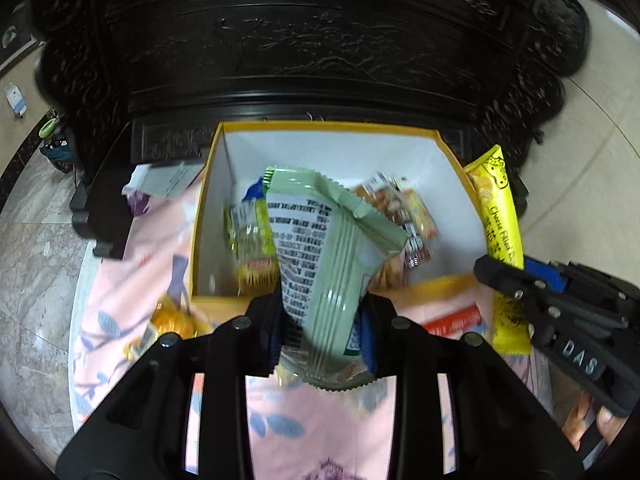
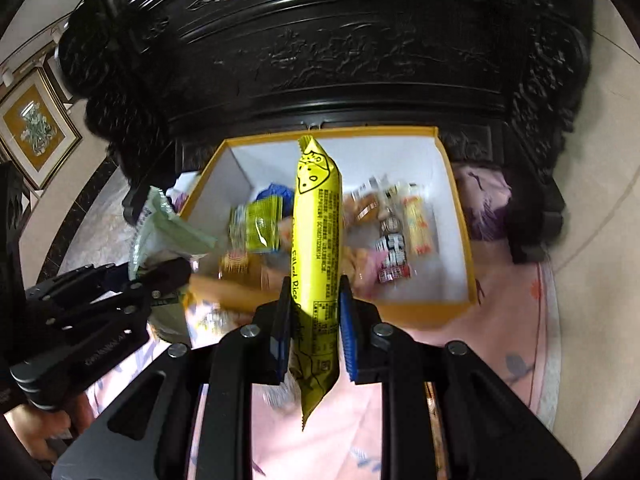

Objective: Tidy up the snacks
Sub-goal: 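Carry the rice cracker stick and pale green bag into the yellow box and release, then withdraw both grippers from the box back over the snacks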

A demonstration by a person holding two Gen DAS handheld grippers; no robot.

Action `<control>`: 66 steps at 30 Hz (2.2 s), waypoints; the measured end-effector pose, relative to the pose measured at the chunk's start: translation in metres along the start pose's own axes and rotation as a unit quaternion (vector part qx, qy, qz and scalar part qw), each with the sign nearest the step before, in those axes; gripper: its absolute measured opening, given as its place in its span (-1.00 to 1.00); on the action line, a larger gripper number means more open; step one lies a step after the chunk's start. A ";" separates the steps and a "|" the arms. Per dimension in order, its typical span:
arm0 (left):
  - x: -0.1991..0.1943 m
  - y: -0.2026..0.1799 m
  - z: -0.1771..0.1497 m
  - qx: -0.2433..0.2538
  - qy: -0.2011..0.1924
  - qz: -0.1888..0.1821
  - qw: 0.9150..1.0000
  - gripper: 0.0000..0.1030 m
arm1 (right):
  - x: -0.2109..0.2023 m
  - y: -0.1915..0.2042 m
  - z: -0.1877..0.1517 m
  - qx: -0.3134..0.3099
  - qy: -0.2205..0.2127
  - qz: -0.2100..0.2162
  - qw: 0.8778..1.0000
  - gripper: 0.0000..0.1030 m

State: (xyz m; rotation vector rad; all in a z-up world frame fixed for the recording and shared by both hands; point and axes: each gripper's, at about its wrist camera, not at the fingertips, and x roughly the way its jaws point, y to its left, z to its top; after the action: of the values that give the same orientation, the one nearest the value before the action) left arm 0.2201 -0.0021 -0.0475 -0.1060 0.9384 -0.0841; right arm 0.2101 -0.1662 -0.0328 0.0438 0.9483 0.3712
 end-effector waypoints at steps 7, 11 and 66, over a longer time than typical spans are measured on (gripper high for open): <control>0.025 0.003 0.041 0.002 0.004 0.013 1.000 -0.42 | 0.027 0.001 0.031 0.004 0.010 -0.006 1.000 -0.58; 0.032 0.003 0.051 0.005 0.005 0.013 1.000 -0.42 | 0.033 -0.001 0.037 0.007 0.012 -0.006 1.000 -0.58; -0.003 0.079 -0.118 -0.043 0.097 -0.001 0.994 0.84 | -0.001 -0.121 -0.145 0.094 0.139 -0.106 0.980 0.90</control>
State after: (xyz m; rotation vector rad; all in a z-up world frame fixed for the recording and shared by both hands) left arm 0.1256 0.0699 -0.1246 -0.1803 1.1371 -0.0562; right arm 0.1288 -0.2983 -0.1407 0.0636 1.2510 0.0884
